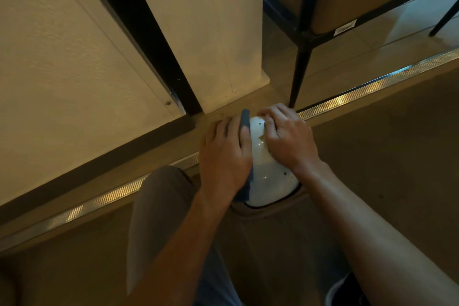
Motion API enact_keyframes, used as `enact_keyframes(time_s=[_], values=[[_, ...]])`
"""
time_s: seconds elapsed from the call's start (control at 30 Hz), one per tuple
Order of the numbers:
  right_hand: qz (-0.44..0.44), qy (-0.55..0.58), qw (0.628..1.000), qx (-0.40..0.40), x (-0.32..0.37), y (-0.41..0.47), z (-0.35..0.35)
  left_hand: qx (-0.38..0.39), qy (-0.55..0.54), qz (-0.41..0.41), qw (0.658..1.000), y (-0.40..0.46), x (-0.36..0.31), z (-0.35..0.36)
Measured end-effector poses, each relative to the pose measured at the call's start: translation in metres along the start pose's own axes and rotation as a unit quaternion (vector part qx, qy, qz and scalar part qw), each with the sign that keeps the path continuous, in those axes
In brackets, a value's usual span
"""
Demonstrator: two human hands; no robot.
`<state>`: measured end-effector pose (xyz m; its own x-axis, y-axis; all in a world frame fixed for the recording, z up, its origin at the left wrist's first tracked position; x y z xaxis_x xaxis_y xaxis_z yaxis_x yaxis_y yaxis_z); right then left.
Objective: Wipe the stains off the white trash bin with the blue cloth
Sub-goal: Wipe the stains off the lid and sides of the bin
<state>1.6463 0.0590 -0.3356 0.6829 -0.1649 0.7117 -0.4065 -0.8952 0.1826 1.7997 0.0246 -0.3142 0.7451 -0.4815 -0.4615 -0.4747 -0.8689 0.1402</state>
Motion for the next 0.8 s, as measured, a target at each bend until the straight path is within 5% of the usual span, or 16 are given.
enact_keyframes(time_s=[0.1, 0.23, 0.37, 0.6, 0.8], values=[[-0.005, 0.005, 1.0, 0.001, -0.002, 0.0, 0.0, -0.007, -0.044, 0.018, 0.999, -0.031, 0.011, -0.001], [-0.005, 0.005, 1.0, 0.005, -0.001, -0.001, 0.001, 0.024, -0.145, -0.09, 0.985, 0.005, 0.034, -0.002], [-0.004, -0.005, 1.0, -0.007, 0.003, -0.001, 0.0, 0.147, -0.03, -0.147, 0.978, 0.055, 0.021, 0.008], [-0.013, -0.006, 1.0, -0.01, -0.003, 0.001, 0.002, -0.01, 0.014, 0.03, 0.999, -0.031, -0.007, 0.003], [-0.023, 0.034, 0.999, 0.015, -0.004, -0.001, 0.002, -0.011, -0.166, -0.079, 0.983, -0.023, 0.03, 0.001]])
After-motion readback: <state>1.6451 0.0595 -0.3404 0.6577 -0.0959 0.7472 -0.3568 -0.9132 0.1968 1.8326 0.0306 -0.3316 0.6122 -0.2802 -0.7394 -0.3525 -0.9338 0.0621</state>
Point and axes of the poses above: each hand's wrist, its own y-axis towards the middle knuckle, its own z-axis out of the palm, x = y × z, the point moved 7 cm from there along y, towards the middle knuckle
